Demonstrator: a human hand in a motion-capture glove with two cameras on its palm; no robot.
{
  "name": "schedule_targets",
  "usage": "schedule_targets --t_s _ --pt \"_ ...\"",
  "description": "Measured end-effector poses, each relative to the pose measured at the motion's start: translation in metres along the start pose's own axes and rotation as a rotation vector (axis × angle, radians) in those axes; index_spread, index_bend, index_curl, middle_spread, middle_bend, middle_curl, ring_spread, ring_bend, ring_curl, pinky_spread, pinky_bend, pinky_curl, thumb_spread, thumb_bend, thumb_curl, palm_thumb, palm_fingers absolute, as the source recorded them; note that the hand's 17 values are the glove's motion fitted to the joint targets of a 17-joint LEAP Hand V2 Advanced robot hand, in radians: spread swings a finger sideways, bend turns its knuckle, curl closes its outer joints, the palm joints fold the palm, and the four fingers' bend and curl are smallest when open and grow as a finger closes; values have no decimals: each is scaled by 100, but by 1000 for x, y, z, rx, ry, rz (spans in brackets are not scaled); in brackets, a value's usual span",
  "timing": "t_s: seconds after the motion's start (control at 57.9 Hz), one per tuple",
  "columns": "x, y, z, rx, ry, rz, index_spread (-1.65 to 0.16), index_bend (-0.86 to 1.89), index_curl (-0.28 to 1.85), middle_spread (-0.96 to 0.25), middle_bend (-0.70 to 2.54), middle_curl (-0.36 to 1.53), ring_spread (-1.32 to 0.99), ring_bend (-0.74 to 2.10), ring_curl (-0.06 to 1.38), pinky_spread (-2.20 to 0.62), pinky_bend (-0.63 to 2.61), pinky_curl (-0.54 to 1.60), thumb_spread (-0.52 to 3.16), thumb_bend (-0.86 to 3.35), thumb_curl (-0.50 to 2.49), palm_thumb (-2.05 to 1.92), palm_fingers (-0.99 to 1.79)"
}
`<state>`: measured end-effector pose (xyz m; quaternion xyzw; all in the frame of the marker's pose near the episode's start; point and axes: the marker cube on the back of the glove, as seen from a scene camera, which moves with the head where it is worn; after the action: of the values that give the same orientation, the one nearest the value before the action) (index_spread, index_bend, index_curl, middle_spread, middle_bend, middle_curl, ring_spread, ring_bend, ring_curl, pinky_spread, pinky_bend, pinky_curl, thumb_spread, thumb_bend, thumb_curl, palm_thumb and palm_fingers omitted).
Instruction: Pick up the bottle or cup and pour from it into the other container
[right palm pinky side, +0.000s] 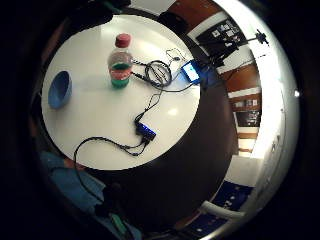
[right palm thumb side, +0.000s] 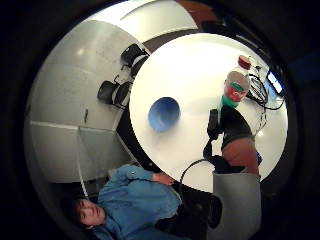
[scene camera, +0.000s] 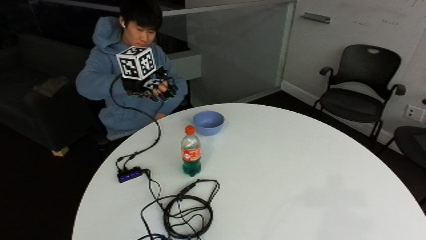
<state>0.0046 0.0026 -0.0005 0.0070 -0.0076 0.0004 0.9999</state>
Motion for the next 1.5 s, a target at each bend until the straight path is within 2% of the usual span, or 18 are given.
schedule_targets --t_s 0.155,0.362,0.725,0.932,1.174,1.502 --pt "34 10 -4 48 -86 41 -26 17 17 0 19 13 10 38 15 18 35 18 72 40 22 68 41" --pt "75 20 -1 122 -282 94 -31 13 21 0 18 19 12 42 21 22 37 24 95 28 29 66 34" --pt "132 7 52 230 -628 156 -36 12 18 0 18 24 15 49 26 25 46 31 97 3 34 64 11" --pt "150 -12 99 221 -733 165 -37 13 19 0 19 26 16 51 27 26 47 33 95 -3 36 65 7" --pt "142 -52 148 190 -855 151 -37 13 20 0 19 28 16 53 27 27 48 34 95 -3 36 64 5" --pt "95 -97 197 243 -1065 68 -37 13 19 2 19 30 17 56 28 28 49 34 92 -3 37 65 7"
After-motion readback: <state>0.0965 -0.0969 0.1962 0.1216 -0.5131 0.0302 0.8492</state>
